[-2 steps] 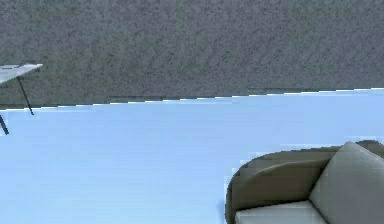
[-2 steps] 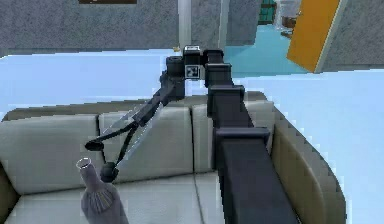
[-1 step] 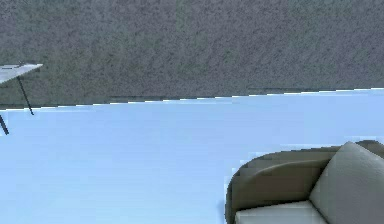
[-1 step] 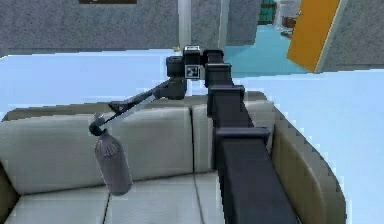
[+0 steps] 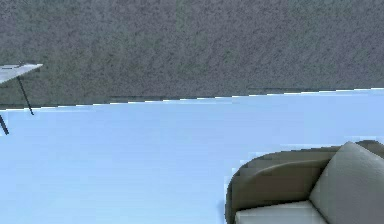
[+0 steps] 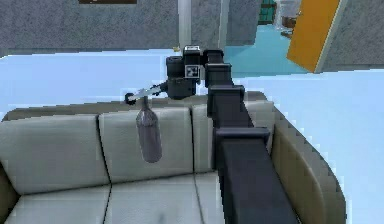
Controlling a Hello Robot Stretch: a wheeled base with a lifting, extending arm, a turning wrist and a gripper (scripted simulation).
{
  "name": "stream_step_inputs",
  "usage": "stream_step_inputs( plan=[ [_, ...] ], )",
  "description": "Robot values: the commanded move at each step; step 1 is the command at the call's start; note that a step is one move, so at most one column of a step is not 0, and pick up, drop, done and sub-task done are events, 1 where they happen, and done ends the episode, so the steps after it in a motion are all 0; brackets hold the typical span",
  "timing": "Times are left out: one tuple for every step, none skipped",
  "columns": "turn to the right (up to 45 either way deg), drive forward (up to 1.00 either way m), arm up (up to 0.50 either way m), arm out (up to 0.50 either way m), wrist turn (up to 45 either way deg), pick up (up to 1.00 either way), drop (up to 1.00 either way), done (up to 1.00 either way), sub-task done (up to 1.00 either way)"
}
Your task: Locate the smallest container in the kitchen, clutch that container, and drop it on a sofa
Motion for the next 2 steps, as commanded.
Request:
stream_step_inputs(
  plan=[
    [0.0,0.0,0.0,0.0,12.0,0.0,0.0,0.0,0.0],
    [0.0,0.0,-0.44,0.0,0.0,0.0,0.0,0.0,0.0]
  ],
)
